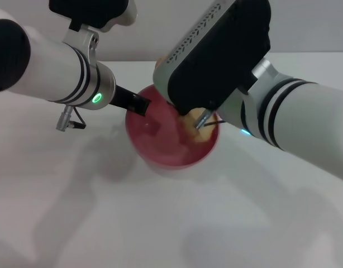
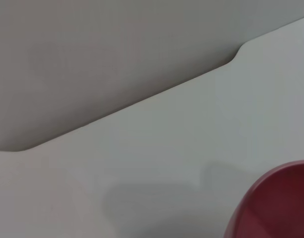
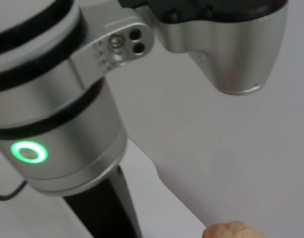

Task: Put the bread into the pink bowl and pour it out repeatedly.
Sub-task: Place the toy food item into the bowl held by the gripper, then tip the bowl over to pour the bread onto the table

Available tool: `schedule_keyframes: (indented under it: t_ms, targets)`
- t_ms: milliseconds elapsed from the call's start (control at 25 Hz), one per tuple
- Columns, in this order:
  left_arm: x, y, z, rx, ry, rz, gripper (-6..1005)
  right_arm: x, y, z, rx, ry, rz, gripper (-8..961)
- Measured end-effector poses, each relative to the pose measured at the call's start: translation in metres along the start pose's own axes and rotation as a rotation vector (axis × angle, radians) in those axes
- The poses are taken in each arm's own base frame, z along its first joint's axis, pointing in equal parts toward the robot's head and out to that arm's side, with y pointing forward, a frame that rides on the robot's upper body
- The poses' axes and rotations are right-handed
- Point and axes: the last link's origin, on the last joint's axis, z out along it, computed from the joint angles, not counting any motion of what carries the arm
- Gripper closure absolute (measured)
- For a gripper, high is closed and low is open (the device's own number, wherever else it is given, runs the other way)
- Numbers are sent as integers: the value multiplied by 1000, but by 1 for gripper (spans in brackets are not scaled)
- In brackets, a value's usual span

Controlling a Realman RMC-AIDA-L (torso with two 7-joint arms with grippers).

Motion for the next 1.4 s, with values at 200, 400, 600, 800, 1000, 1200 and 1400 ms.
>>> schedule_keyframes:
  t_ms: [200,400,600,800,1000,1200,1400]
  targets:
    - [0,1,1,-2,-2,-1,955,-1,-3,1,7,-6,7,734]
    - [1,1,0,-3,3,-2,955,0,-6,1,14,-6,14,531]
    - [3,0,0,-2,15,-1,955,4,-15,-1,44,17,66,330]
    - [6,-9,-1,32,39,43,955,22,-47,-16,153,138,160,284]
    - [12,-20,-1,113,70,130,955,59,-74,-27,293,331,178,357]
    - [16,-22,0,176,109,218,955,80,-77,-31,310,425,203,484]
    - [15,-15,1,266,105,357,955,93,-74,-29,302,480,209,632]
